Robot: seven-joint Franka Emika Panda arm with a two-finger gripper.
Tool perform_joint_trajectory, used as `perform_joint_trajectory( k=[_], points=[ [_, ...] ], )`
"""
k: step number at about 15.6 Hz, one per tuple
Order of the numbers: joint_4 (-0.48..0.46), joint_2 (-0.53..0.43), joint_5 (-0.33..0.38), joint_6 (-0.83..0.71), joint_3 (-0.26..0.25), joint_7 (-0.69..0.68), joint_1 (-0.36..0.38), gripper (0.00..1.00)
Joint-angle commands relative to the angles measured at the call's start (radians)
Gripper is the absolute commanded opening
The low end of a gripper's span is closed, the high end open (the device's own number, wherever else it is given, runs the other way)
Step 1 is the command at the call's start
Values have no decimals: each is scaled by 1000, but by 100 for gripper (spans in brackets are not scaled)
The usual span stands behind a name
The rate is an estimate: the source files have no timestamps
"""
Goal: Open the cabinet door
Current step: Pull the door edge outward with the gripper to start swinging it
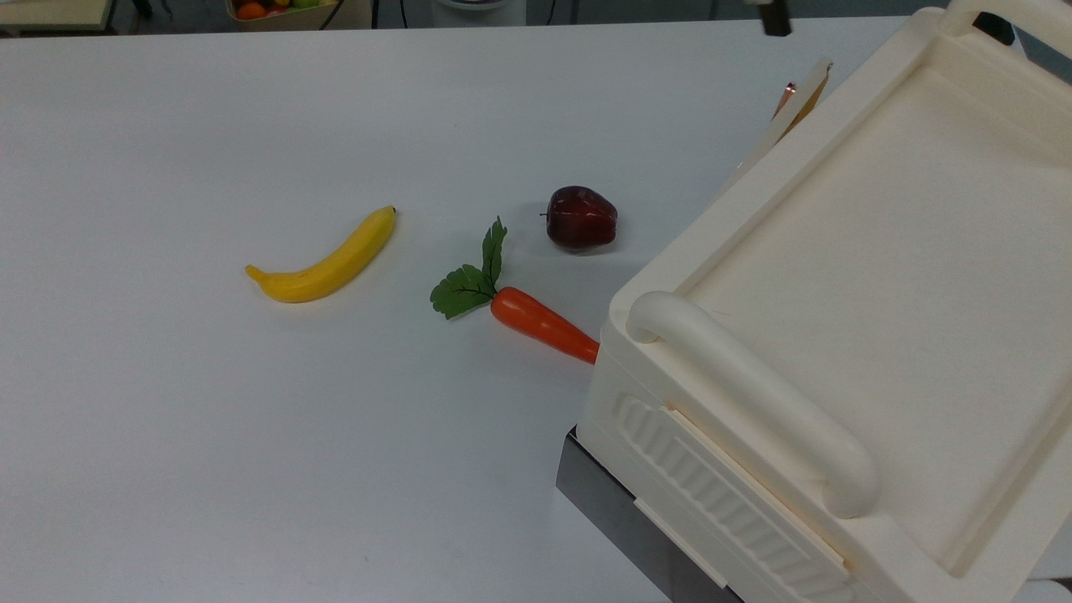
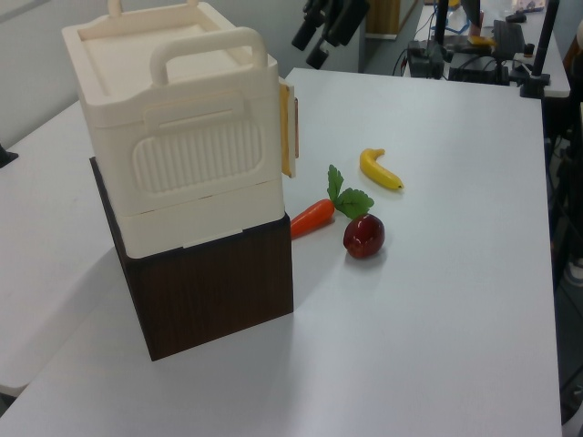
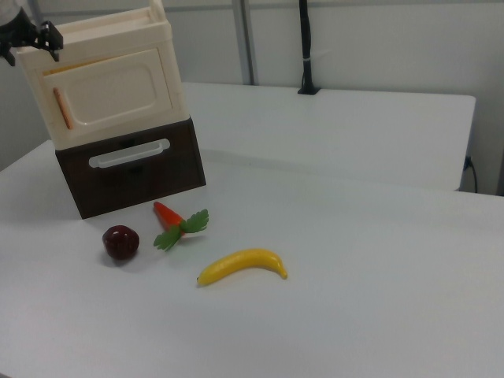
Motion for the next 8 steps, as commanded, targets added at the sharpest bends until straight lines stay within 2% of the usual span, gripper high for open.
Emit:
perform_joint_trajectory(
  k=[1, 8],
  points=[
    [-6, 25, 10, 91, 0, 37, 46, 100],
    [-26, 42, 16, 85, 0, 40, 57, 100]
  ],
)
